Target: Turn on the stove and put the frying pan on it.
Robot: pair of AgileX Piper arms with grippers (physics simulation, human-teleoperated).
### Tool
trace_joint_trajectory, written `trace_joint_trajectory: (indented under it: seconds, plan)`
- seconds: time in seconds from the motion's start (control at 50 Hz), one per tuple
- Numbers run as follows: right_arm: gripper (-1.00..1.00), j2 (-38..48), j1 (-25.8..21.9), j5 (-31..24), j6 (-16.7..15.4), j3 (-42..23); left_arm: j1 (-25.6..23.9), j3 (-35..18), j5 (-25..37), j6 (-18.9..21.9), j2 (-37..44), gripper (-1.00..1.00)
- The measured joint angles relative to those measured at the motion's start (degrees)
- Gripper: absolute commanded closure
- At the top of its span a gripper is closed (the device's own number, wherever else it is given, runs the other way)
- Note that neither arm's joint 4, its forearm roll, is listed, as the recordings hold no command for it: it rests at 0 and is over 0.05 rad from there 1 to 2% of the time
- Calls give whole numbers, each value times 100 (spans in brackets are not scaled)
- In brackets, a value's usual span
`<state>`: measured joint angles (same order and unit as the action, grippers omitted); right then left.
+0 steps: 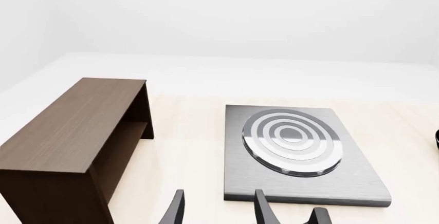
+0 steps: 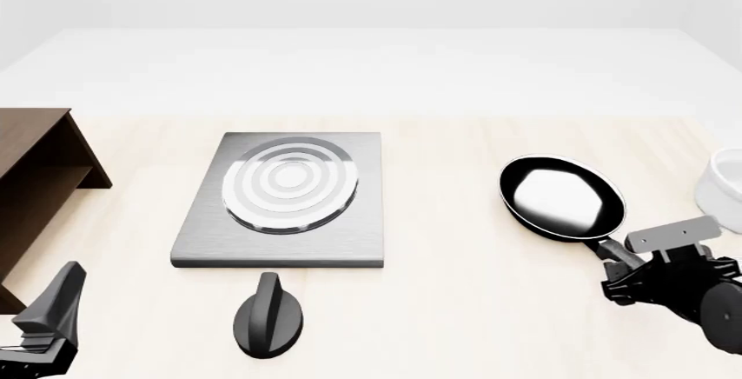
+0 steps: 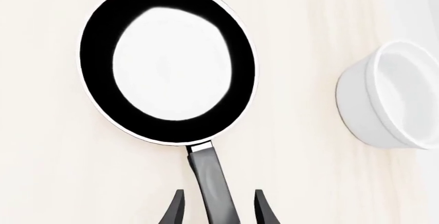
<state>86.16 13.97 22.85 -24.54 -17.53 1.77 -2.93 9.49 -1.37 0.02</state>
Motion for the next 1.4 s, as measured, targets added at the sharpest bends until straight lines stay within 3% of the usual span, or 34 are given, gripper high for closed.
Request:
trace_joint_trajectory:
  seconds: [0.16, 0.26, 0.4, 0.42, 0.58, 0.74, 0.84, 1.1, 1.24, 1.4]
  plan:
    - [-100, 664, 70, 537, -22, 25, 8, 9, 11, -31, 0, -100]
    - [-100, 823, 79, 813, 346, 82, 13, -2, 33, -51, 0, -100]
    - [-100, 958, 122, 1102, 582, 117, 23, -9, 41, -67, -1, -100]
    - [100, 972, 128, 1146, 585, 125, 24, -8, 40, -68, -1, -100]
    - [100, 990, 75, 1218, 146, 164, 34, 1, 28, -70, 0, -100]
    - [100, 616, 28, 959, -22, 241, 42, 7, 24, -73, 1, -100]
    - [100, -53, -49, 405, -27, 186, 46, 12, 18, -77, 2, -100]
    - [100, -2208, -805, -1991, 42, -837, 48, -6, 32, -88, 1, -100]
    - [100, -2642, -1334, -2774, 76, -1479, 47, -6, 35, -94, 1, -100]
    - [100, -2574, -2119, -3339, 277, -2373, 53, 6, 29, -96, 2, -100]
